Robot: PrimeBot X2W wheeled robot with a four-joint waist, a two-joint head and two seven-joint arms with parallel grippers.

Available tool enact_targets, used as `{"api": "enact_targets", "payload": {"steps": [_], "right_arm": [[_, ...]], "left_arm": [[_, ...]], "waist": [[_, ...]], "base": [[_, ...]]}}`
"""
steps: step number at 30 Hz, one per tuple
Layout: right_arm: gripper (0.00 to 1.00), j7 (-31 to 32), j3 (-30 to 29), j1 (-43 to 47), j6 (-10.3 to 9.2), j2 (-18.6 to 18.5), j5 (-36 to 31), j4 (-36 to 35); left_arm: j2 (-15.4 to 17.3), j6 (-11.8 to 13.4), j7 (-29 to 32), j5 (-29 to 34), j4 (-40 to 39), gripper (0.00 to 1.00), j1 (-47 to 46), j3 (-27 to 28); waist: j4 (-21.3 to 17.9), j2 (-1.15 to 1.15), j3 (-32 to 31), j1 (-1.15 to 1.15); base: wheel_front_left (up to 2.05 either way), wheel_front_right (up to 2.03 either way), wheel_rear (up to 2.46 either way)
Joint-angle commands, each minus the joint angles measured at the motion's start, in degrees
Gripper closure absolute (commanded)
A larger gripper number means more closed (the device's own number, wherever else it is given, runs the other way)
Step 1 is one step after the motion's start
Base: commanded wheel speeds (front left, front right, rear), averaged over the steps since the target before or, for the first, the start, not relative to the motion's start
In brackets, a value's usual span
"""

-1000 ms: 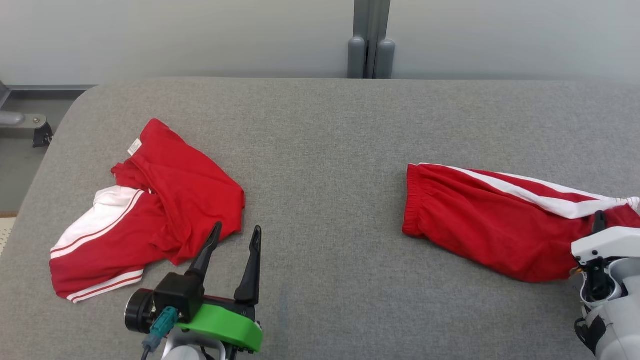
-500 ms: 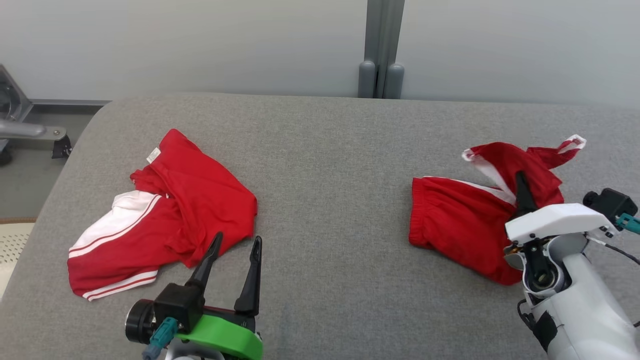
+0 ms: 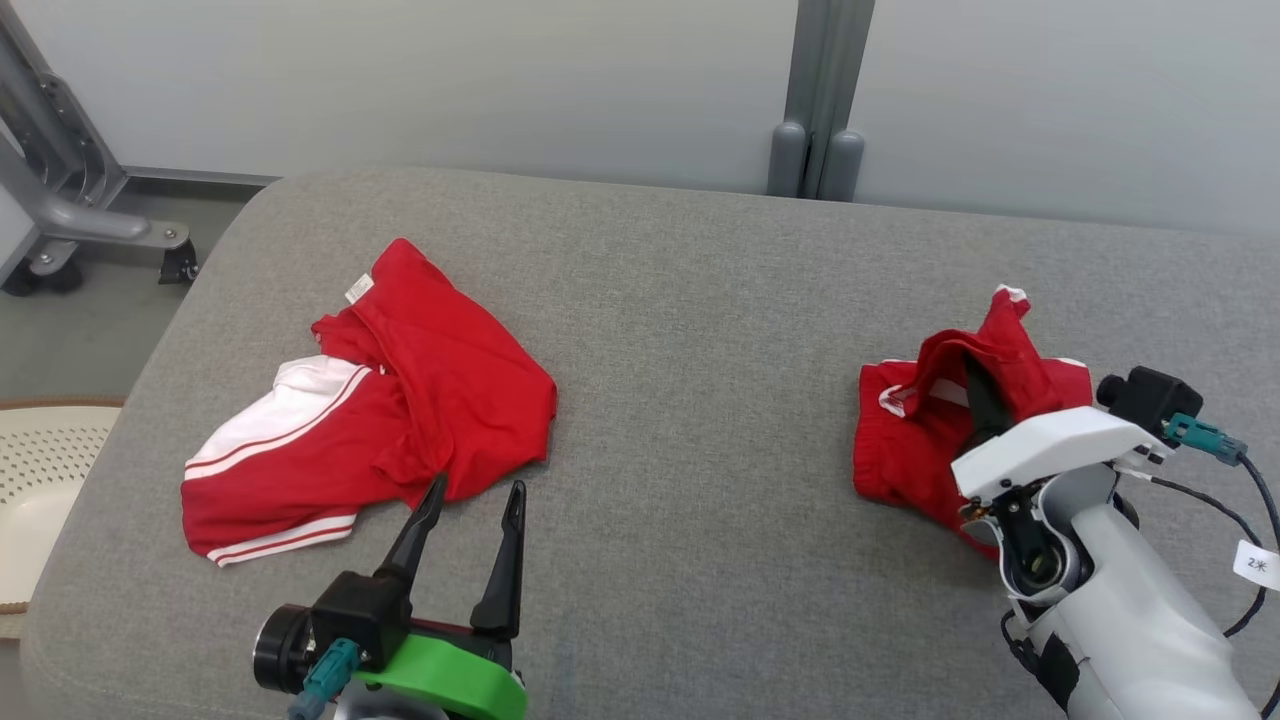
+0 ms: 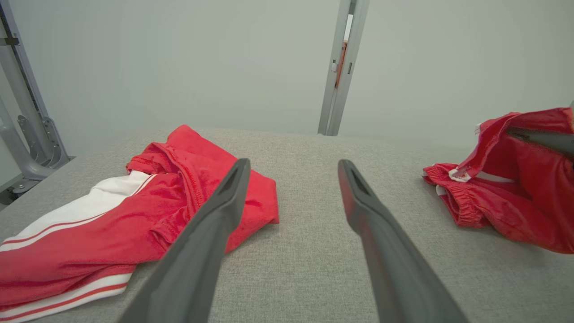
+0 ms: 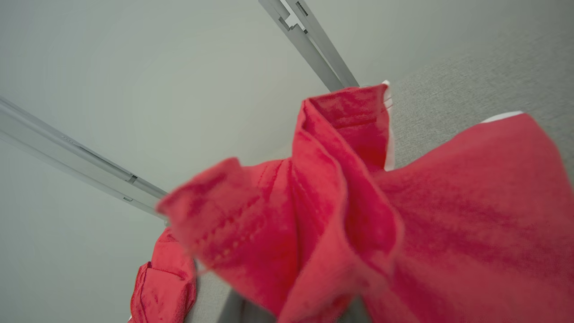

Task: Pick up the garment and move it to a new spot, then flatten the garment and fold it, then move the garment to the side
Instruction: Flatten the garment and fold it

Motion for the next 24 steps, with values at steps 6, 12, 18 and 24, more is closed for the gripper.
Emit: {"api": "enact_targets", "payload": {"steps": [6, 12, 18, 24], "right_arm": [[1.00, 0.0, 5.9, -1.1, 0.02, -0.4, -2.6, 3.2], [1.00, -1.5, 8.8, -1.6, 0.02, -0.8, -3.7, 6.6], [0.60, -0.9, 14.8, -1.3, 0.02, -1.2, -5.3, 8.0], [0.00, -0.1, 19.2, -1.3, 0.01, -1.2, -6.9, 11.4]], "left_arm": [[0.1, -0.2, 0.0, -0.1, 0.3, 0.00, 0.4, -0.3], [0.1, 0.1, 0.0, -0.3, 0.5, 0.00, 0.3, -0.7], [0.1, 0.0, 0.0, -0.6, 0.9, 0.00, 0.5, -0.5], [0.1, 0.0, 0.0, -0.8, 1.1, 0.00, 0.8, -0.6]], "waist": [[1.5, 0.00, 0.8, 0.00], [2.1, 0.00, 1.0, 0.00], [2.0, 0.00, 1.0, 0.00], [1.6, 0.00, 0.7, 0.00]], "base": [[0.00, 0.00, 0.00], [0.00, 0.00, 0.00], [0.00, 0.00, 0.00], [0.00, 0.00, 0.00]]}}
